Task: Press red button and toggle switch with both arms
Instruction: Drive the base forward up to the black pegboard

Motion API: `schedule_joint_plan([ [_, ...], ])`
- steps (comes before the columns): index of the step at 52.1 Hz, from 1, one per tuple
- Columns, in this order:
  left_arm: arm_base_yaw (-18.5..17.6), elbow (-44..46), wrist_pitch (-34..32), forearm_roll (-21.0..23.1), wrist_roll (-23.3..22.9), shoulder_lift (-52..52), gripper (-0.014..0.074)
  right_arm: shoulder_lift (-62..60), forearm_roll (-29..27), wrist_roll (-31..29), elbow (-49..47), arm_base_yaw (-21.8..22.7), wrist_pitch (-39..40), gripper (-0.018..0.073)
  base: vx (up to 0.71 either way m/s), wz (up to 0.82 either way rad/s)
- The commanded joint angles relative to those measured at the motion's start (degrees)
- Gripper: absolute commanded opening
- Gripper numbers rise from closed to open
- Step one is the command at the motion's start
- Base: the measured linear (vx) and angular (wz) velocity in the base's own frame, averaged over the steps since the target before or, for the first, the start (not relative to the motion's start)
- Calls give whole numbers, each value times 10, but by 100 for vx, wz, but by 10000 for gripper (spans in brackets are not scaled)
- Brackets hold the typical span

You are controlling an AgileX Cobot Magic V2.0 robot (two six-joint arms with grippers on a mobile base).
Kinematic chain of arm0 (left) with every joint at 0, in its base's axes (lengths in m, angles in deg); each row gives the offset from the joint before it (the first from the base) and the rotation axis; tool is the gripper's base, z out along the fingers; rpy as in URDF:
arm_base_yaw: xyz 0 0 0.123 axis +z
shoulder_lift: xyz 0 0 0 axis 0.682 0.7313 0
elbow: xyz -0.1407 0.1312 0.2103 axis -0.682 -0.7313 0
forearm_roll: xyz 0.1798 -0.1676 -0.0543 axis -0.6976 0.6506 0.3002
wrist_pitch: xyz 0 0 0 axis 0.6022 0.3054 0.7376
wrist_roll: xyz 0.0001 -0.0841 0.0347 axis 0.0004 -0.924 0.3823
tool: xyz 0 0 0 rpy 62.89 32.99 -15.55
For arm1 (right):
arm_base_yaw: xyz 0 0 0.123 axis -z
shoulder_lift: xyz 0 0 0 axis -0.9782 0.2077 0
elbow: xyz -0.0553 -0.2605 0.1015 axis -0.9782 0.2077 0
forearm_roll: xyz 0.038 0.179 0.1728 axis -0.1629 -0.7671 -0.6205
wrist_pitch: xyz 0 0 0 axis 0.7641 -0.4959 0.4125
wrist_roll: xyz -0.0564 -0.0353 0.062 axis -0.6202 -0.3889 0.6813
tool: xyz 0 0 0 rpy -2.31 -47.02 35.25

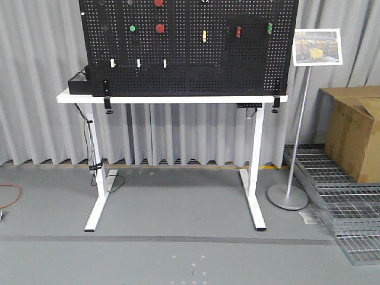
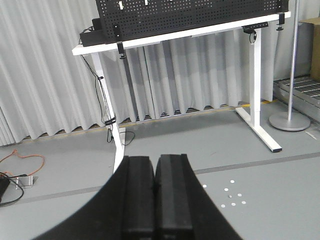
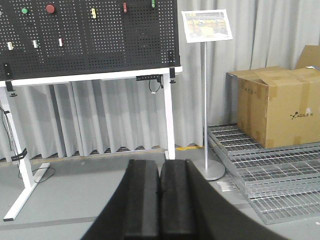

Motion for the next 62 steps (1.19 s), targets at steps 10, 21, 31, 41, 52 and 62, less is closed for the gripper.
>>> schedule_joint_plan([
  [10,0,-20,-46,3,-3,-9,1,-6,0,-2,7,4,47,0,0,0],
  [21,0,-20,-46,3,-3,-9,1,-6,0,-2,7,4,47,0,0,0],
  [31,0,-20,-46,3,-3,-9,1,-6,0,-2,7,4,47,0,0,0],
  [41,0,-20,-46,3,-3,-9,1,-6,0,-2,7,4,47,0,5,0],
  [52,0,-20,-46,3,-3,-9,1,-6,0,-2,7,4,47,0,18,0],
  [62,0,-20,-46,3,-3,-9,1,-6,0,-2,7,4,47,0,31,7],
])
